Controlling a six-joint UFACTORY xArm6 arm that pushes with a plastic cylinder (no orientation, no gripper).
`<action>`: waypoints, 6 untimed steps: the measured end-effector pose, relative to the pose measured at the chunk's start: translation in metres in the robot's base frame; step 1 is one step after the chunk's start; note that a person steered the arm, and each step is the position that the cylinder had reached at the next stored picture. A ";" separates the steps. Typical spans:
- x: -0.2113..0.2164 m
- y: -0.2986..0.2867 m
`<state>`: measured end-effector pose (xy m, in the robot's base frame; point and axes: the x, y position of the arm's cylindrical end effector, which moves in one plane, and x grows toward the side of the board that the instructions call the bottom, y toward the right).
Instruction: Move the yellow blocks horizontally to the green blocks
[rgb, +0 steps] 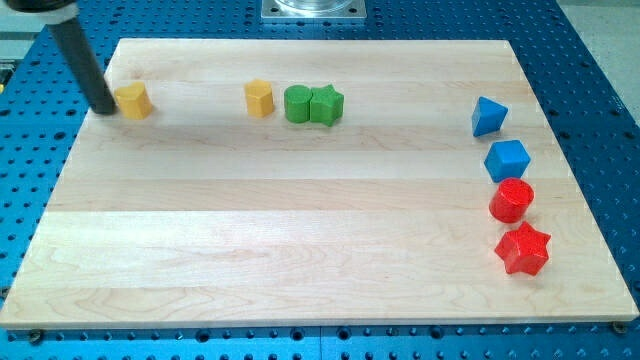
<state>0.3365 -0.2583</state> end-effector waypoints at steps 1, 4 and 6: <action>-0.001 0.066; 0.000 0.118; 0.032 0.092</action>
<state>0.3683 -0.1668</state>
